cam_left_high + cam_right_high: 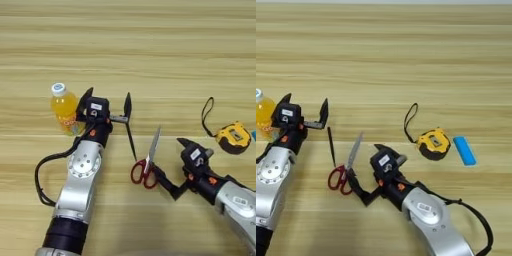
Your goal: Move the objects on the table
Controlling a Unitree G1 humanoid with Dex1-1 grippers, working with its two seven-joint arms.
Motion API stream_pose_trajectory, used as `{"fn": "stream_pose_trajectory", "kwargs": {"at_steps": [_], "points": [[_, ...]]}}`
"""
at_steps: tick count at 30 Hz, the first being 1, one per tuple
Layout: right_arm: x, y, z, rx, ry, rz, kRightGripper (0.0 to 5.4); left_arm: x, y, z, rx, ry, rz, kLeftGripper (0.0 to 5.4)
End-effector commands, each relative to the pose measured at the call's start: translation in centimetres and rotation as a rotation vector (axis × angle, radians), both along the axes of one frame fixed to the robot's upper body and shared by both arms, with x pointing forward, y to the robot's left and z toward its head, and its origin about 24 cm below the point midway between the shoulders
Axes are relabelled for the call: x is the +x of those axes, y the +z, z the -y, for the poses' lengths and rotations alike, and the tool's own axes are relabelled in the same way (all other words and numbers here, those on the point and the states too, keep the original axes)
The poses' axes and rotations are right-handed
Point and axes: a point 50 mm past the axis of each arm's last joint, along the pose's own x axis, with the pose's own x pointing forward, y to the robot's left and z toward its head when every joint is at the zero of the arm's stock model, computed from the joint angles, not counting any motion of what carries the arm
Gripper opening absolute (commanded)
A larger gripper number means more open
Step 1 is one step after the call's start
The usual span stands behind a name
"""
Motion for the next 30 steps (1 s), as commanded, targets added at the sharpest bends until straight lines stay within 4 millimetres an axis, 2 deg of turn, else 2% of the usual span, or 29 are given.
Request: {"fn": "stream_pose_trajectory", "kwargs": {"at_steps": [1, 16, 25, 30], "points": [[0.0, -0.2, -0.7, 0.026, 0.044, -0.014, 5.38, 0.0, 0.1, 0.2, 0.009, -0.001, -0.001, 5.4], [-1.5, -1.9, -1.8, -0.015, 0.144, -0.069, 5.38, 0.0, 0.2, 0.4, 0.009, 0.0, 0.0, 5.4], [-1.1, -3.5, -1.3, -0.131, 0.114, -0.042, 5.38, 0.0, 0.2, 0.4, 0.006, 0.001, 0.001, 5.4], [-1.1, -4.2, -1.6, -0.139, 0.089, -0.055, 5.38, -0.1, 0.3, 0.4, 0.008, 0.0, 0.002, 5.4]]}}
